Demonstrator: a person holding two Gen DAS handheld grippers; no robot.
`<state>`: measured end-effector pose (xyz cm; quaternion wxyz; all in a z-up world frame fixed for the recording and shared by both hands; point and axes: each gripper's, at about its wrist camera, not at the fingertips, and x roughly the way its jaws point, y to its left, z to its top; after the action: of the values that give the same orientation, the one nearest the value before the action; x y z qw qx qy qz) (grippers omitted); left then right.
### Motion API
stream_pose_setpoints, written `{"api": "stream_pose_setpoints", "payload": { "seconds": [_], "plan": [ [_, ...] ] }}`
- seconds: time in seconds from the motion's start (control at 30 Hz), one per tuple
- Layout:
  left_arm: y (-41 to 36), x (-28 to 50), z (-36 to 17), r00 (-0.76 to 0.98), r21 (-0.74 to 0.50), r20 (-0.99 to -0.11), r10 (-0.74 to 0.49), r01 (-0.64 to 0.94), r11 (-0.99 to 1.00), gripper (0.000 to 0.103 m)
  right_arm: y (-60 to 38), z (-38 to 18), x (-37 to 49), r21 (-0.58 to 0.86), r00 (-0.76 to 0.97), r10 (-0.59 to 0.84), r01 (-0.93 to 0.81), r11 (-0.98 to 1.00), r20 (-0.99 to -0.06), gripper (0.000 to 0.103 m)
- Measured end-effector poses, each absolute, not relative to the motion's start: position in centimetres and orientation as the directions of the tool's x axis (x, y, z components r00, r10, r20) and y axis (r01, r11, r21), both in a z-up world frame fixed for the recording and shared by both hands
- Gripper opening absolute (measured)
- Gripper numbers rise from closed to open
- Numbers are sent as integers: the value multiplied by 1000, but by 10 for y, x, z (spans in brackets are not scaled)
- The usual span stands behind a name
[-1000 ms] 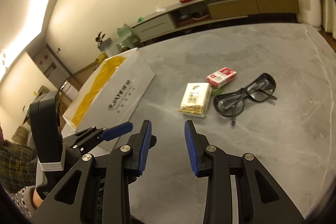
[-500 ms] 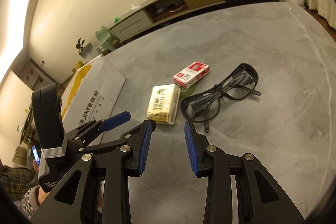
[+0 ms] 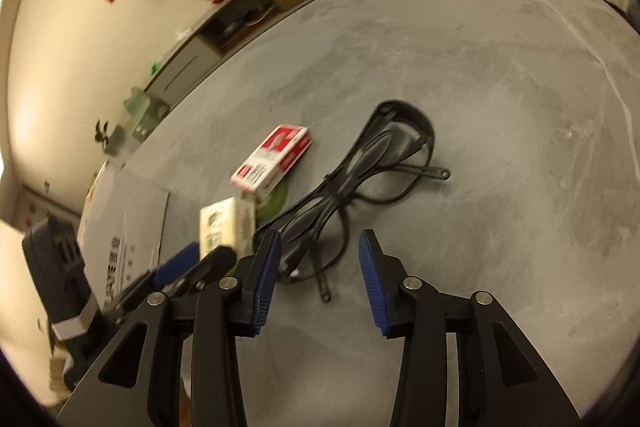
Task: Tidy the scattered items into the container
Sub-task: 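Grasp the black glasses with the right tool while the left tool grasps the tissue pack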
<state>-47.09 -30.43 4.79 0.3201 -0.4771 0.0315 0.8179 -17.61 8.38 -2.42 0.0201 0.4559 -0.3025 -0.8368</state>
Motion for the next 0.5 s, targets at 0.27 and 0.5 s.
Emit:
{"api": "stream_pose_setpoints", "payload": {
  "seconds": [0.27,0.5],
  "plan": [
    [-302,-480,38,-330,-275,-794,511,-555,-785,64,84,-33,-205,436,-590,-191,-305,-847,-784,47],
    [-309,-480,44,-305,-290,-794,525,-570,-769,54,69,-27,-207,352,-592,-155,-232,-907,-791,21]
  ]
}}
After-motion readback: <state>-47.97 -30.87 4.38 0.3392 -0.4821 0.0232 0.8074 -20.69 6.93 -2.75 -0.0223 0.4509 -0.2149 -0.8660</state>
